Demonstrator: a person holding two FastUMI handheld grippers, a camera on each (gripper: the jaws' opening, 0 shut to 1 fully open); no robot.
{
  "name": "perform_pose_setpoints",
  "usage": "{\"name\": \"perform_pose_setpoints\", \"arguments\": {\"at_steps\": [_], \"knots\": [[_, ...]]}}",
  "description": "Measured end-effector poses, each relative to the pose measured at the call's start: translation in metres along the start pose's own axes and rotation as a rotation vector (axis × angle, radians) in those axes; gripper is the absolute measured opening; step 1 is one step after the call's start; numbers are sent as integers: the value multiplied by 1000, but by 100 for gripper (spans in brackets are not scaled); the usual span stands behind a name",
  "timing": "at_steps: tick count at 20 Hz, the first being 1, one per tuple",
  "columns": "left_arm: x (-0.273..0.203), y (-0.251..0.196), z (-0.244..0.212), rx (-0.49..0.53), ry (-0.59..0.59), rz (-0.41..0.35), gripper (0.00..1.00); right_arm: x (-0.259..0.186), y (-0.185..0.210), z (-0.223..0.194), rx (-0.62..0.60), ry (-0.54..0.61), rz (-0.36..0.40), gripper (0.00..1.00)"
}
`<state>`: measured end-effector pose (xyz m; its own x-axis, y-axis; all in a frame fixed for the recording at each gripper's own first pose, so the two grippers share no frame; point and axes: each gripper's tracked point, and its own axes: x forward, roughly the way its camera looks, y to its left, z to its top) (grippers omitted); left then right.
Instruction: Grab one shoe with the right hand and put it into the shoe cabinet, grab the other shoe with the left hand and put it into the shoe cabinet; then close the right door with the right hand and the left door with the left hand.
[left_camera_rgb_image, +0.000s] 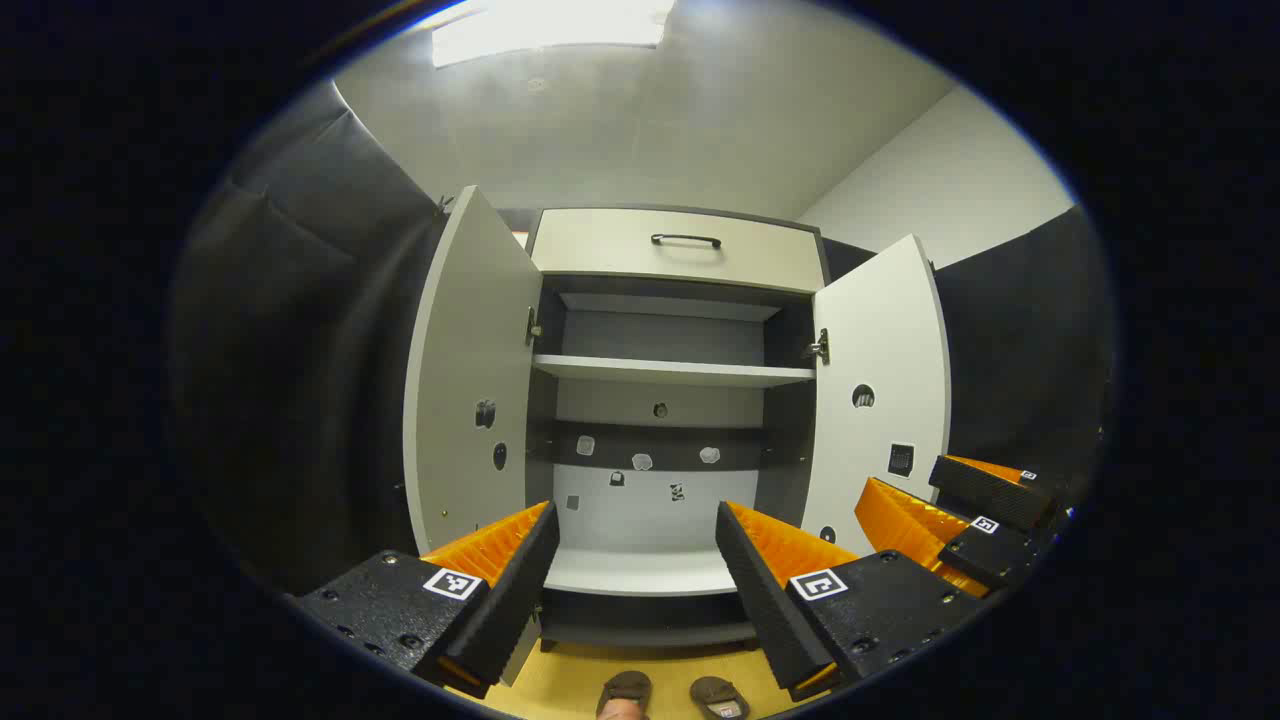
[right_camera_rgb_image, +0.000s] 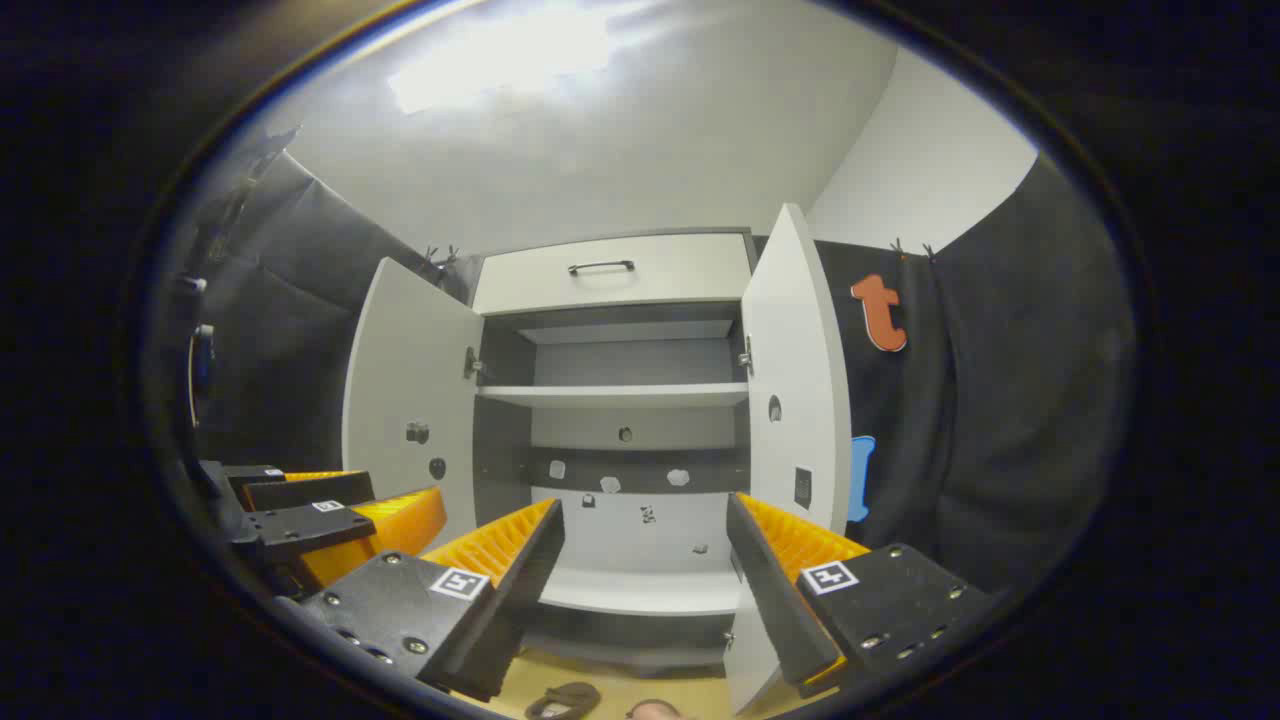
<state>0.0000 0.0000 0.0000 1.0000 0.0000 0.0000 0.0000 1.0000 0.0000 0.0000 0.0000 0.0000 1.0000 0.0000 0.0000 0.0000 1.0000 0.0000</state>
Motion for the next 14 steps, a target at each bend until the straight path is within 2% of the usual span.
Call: {"name": "perform_pose_setpoints", "arguments": {"at_steps": [1, 3, 6, 14], "knots": [[-1, 2, -1, 0, 6, 5, 92, -2, 0, 1, 0, 6, 2, 98], [0, 3, -5, -3, 14, 7, 92, -1, -1, -1, -5, 11, -2, 98], [1, 5, -5, -7, 16, 10, 96, -1, -1, -2, -14, 15, -5, 98], [2, 19, 0, 1, -5, 36, 96, 1, -5, -21, -39, 67, 6, 98]]}}
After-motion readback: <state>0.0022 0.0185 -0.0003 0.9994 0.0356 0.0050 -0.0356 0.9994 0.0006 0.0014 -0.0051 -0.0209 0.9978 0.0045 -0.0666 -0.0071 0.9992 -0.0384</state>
